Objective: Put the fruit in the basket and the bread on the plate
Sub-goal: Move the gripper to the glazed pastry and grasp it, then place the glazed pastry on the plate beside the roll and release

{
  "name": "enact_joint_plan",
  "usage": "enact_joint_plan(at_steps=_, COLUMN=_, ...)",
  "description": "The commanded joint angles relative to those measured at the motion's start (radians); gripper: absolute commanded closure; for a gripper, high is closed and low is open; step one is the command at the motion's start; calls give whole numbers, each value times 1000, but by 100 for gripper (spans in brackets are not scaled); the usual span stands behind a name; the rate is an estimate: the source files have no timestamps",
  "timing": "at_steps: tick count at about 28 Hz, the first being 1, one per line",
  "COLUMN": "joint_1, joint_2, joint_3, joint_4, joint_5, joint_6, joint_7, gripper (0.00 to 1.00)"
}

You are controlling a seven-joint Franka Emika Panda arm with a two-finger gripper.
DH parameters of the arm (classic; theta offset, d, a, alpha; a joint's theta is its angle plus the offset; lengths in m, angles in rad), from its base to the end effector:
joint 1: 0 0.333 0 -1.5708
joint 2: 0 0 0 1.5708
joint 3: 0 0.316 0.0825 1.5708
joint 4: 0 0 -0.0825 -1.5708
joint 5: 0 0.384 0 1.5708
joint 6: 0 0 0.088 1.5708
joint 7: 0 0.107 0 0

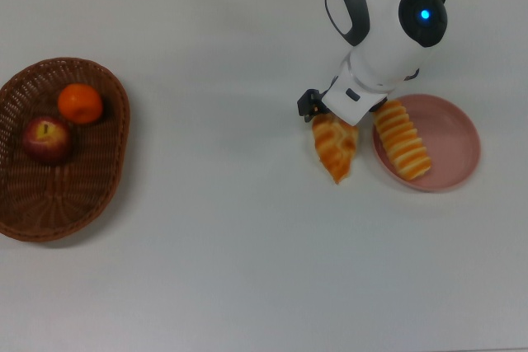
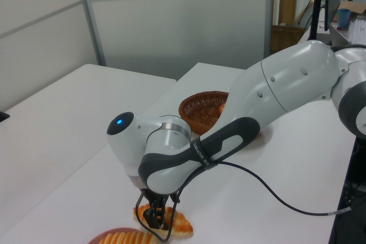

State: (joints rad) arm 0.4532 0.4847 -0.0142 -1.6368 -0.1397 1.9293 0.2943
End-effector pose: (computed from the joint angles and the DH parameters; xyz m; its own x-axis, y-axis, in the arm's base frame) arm 0.5983 0.2714 0.3223 0.9702 0.1905 -0.1495 0.2158 -0.9604 0.1762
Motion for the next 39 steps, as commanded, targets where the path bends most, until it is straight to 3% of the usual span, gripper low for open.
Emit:
enact_joint_plan(at_steps=1, joint_1=21, joint_2=-6, joint_3=-13, joint_4=-34, joint_5=-14, joint_6=17, joint_7=13, gripper=86)
enact_joint_plan(at_steps=4, joint_1=22, joint_2=-5, joint_3=-13, joint_4=-38, joint_5=-14, joint_6=17, joint_7=14, gripper=100)
enact_joint_plan(at_steps=10, joint_1=28, joint_2=-21, joint_3=-13, joint_4=-29, joint_5=-14, joint_6=4, joint_7=57, gripper=100)
enact_joint_plan(at_steps=21, joint_1=27, joint_2=-129, joint_3=-15, joint_4=-28, joint_5=-14, joint_6=-44, joint_7=77, gripper=100)
enact_joint_plan(at_steps=27, joint_1=30, joint_2=-146, joint_3=-10, joint_4=8, joint_5=-8, joint_6=-47, joint_7=77, gripper=100)
enact_joint_plan(at_steps=33, joint_1=45, joint_2=-163, joint_3=77, joint_4=26, joint_5=-21, joint_6=-32, joint_7=74, gripper=100)
enact_joint_plan(at_steps=39, joint_1=47, joint_2=-147, joint_3=131, joint_4=58, joint_5=-37, joint_6=11, joint_7=71, gripper=100)
